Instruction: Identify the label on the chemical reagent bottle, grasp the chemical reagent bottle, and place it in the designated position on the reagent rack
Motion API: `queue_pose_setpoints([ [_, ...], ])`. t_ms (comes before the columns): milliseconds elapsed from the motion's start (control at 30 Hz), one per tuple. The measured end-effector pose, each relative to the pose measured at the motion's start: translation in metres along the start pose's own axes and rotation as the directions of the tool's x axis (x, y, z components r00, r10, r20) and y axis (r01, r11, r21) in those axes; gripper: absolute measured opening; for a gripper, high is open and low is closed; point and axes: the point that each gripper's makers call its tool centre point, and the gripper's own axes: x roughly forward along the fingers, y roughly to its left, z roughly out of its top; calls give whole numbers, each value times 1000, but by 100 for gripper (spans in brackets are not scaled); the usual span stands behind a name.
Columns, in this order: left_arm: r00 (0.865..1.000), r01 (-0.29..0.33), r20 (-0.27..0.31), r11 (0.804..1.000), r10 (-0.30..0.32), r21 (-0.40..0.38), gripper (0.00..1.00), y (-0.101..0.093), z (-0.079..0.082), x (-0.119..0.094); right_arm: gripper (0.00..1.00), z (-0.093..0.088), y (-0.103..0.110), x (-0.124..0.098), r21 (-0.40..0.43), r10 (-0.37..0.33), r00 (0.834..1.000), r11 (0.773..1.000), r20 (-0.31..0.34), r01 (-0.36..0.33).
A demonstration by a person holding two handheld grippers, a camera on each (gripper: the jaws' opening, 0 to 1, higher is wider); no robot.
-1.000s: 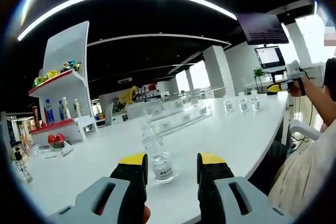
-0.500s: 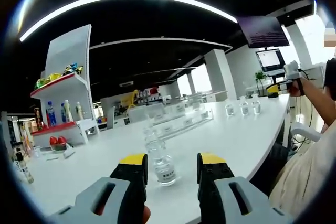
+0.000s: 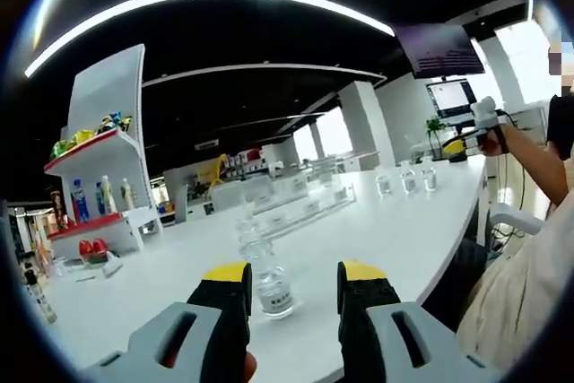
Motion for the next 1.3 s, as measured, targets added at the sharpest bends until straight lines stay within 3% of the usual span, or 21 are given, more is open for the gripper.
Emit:
queue_pose_setpoints([
  [300,1000,5,-9,1000,-5,3,39,-2,-2,0,40,-16,-1,18,25,22,999,999,-30,-22],
  [1300,1000,-15,-7,1000,15,-15,39,5,-4,-3,38,-20,15,43,50,17,1000,999,-5,-17],
])
